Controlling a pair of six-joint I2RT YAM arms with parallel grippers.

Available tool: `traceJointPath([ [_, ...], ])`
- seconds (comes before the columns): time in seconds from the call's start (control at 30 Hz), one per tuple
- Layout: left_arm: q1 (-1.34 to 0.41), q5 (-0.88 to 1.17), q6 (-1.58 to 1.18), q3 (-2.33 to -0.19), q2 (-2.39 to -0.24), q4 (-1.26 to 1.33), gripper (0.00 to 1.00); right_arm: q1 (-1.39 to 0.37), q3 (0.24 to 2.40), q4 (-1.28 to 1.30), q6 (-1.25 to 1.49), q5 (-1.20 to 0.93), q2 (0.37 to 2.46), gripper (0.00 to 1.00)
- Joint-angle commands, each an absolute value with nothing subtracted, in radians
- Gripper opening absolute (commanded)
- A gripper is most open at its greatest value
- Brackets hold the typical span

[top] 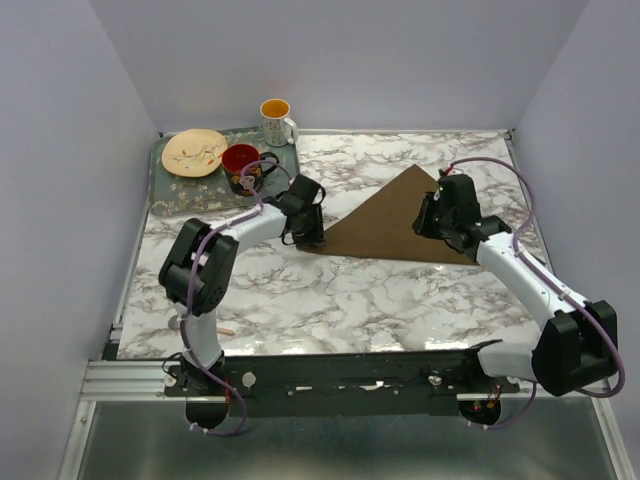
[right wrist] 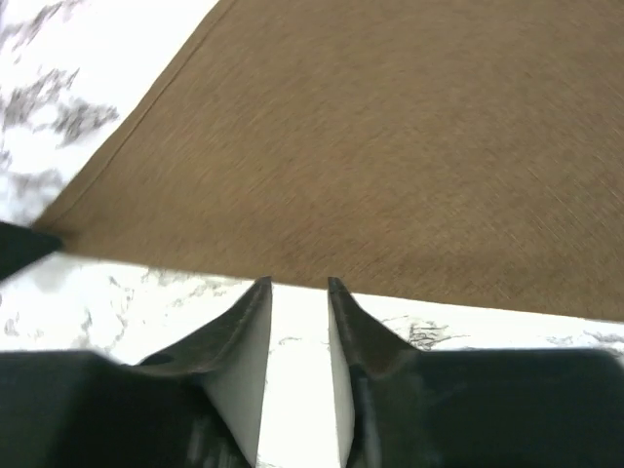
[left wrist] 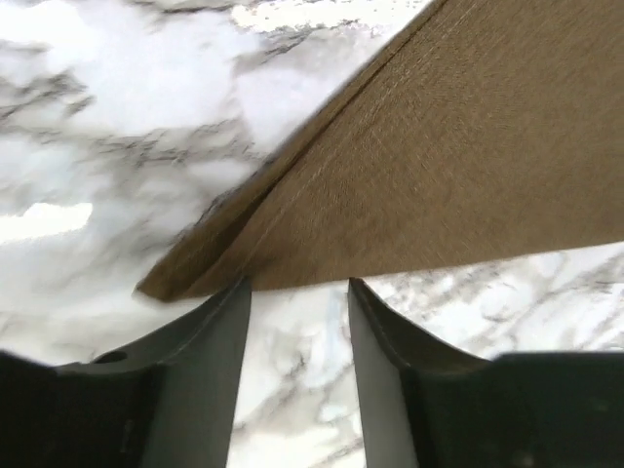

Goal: Fold the napkin, place the utensils inside, and roll it up
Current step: Fold the napkin, then grab a utensil with the right arm

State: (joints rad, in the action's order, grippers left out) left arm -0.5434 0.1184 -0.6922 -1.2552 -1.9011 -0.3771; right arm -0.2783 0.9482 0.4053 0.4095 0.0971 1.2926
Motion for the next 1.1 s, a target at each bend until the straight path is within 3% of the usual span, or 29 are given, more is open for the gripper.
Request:
traceJointPath([
  [0.0,-0.520,0.002,-0.657,-1.206,-1.626,-0.465,0.62,-0.307,0.908,0.393,0.289,0.005,1.217,0.40],
  [0.13,-0.517,-0.165,-0.773,-1.102,-1.355,-0.649,0.84,-0.348,0.881,0.417,0.253,-0.027,1.209,0.42],
  [0.17,-0.512,-0.176,-0.857,-1.050,-1.294,-0.669,0.99,-0.356,0.871,0.413,0.256,-0.040,1.206,0.42],
  [0.33,-0.410,-0.187,-1.065,-0.689,-0.860,-0.678,0.99,-0.388,0.813,0.348,0.298,-0.155,1.161,0.43],
  [0.53,-0.336,-0.236,-1.109,-0.589,-0.693,-0.710,0.92,-0.425,0.802,0.286,0.301,-0.316,1.184,0.43],
  [0.73,-0.273,-0.480,-0.898,-0.745,-0.698,-0.716,0.88,-0.664,0.932,0.157,0.287,-0.541,1.406,0.52],
  [0.87,-0.227,-0.691,-0.758,-0.871,-0.664,-0.715,0.88,-0.882,1.125,0.150,0.201,-0.445,1.589,0.67],
  [1.07,-0.219,-0.916,-0.597,-1.018,-0.554,-0.700,0.88,-1.100,1.435,0.208,0.108,-0.408,1.883,0.77],
])
